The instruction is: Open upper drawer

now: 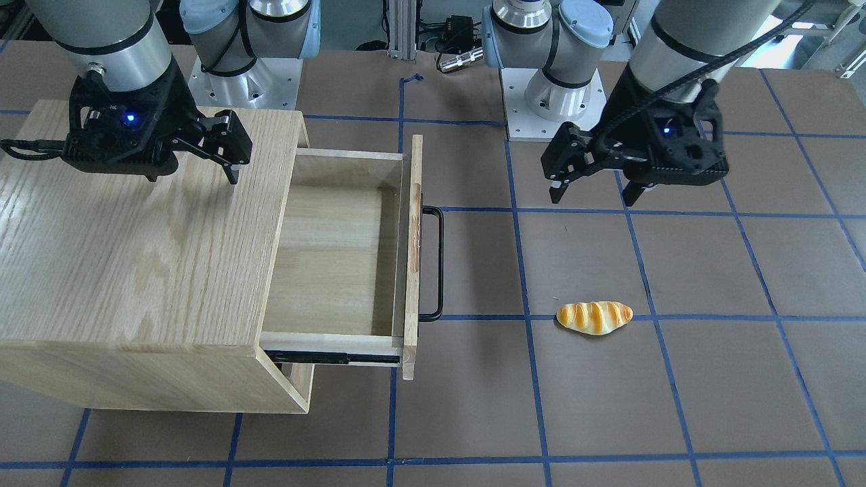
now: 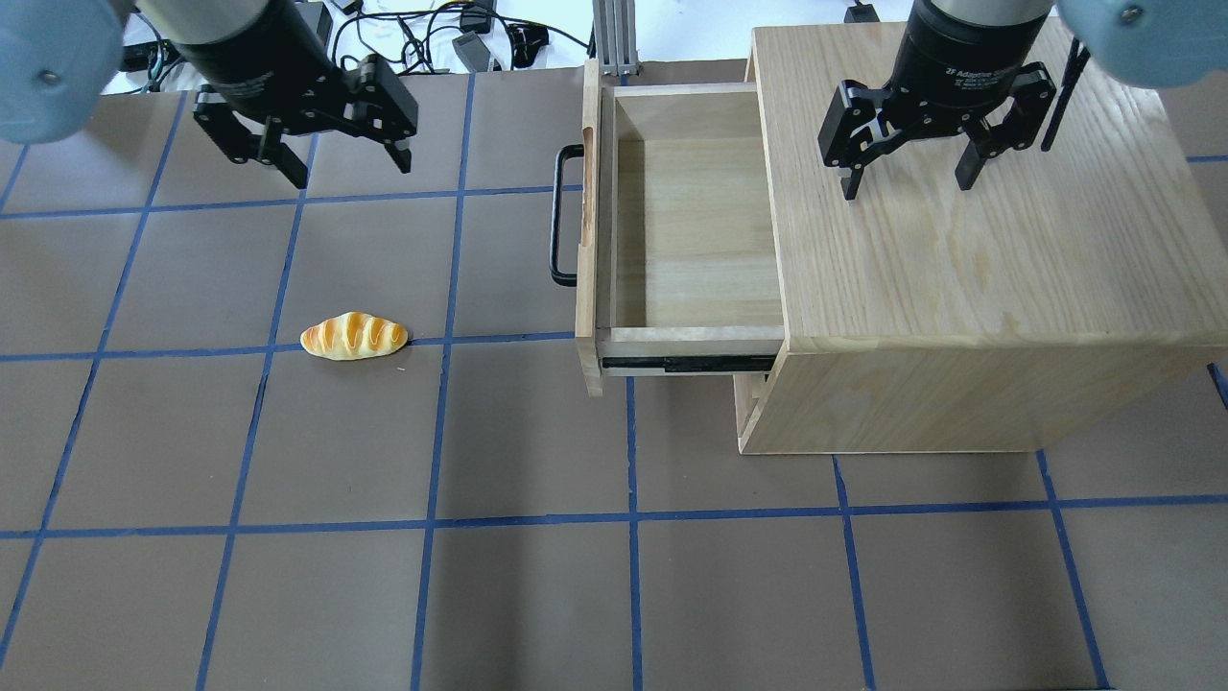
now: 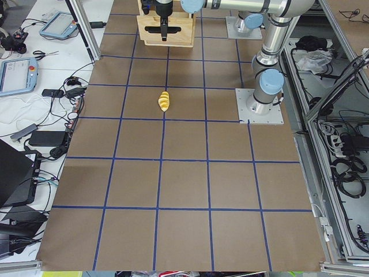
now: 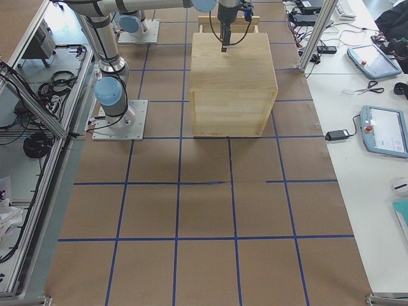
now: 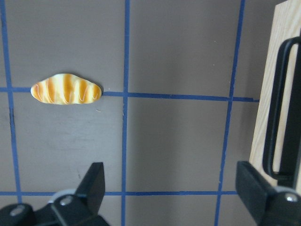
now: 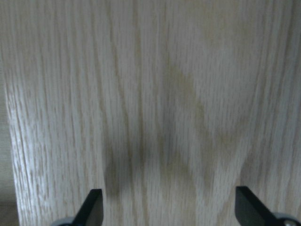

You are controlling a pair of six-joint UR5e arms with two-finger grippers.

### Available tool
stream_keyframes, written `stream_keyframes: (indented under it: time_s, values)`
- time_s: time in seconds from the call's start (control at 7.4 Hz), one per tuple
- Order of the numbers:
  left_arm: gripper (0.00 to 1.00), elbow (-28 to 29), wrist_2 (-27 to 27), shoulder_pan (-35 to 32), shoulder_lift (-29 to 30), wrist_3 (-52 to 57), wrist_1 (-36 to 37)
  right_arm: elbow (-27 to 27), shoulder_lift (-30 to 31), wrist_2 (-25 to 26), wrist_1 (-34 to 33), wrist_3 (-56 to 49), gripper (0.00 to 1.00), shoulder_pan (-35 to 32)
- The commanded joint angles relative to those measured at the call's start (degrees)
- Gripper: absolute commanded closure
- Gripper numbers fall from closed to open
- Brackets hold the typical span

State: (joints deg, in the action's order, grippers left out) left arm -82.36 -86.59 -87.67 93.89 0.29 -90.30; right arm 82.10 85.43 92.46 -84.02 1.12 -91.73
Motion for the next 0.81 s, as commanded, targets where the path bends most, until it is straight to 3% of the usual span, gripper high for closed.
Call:
stream_keyframes:
  time_s: [0.0,0.68]
  values:
    - [0.0,-0.4,-3.3,3.3,-2.3,4.4,-1.6,0.0,0.0,0.0,0.0,0.0,0.0,0.0]
    - [0.0,-4.0,-3.2,3.4,-3.6,4.2,-0.3,0.0,0.0,0.0,0.0,0.0,0.0,0.0]
